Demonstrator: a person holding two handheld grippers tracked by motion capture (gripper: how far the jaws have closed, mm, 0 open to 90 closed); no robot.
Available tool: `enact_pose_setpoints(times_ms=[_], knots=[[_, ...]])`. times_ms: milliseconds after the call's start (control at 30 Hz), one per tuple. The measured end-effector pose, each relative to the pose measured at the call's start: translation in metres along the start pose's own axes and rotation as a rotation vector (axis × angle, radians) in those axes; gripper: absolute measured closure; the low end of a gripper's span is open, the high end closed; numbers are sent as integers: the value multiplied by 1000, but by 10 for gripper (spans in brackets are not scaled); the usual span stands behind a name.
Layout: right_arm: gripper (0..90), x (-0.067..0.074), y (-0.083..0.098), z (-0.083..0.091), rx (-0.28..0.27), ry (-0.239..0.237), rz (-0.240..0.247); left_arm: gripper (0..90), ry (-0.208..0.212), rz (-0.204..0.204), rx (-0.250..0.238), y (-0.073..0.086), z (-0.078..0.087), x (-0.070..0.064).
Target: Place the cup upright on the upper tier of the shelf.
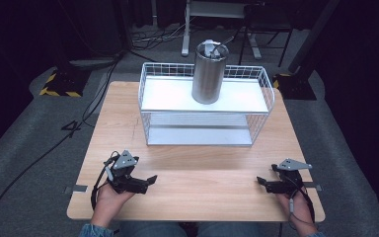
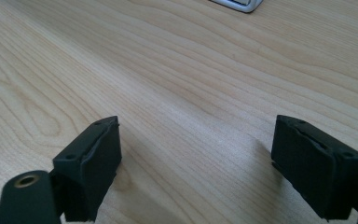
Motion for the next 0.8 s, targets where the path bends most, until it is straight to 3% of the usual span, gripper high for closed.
enact_pose_setpoints(times_ms=[233,567,800], knots=[[164,0,0,0,0,0,0,34,-22,18,86,18,-12,3],[164,0,0,0,0,0,0,34,-47,16,146,30,-22,4],[164,0,0,0,0,0,0,34,-83,-17,205,38,-28,6]])
Point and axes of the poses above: each handheld gripper's, and its own axes: z roughly backward along the jaws, y roughly out of its underside, x roughly to its left, the point moved 9 cm from there along -z, roughly forward along the jaws, and after that the axes turned 7 degrees about -z, right-handed, at the moved point
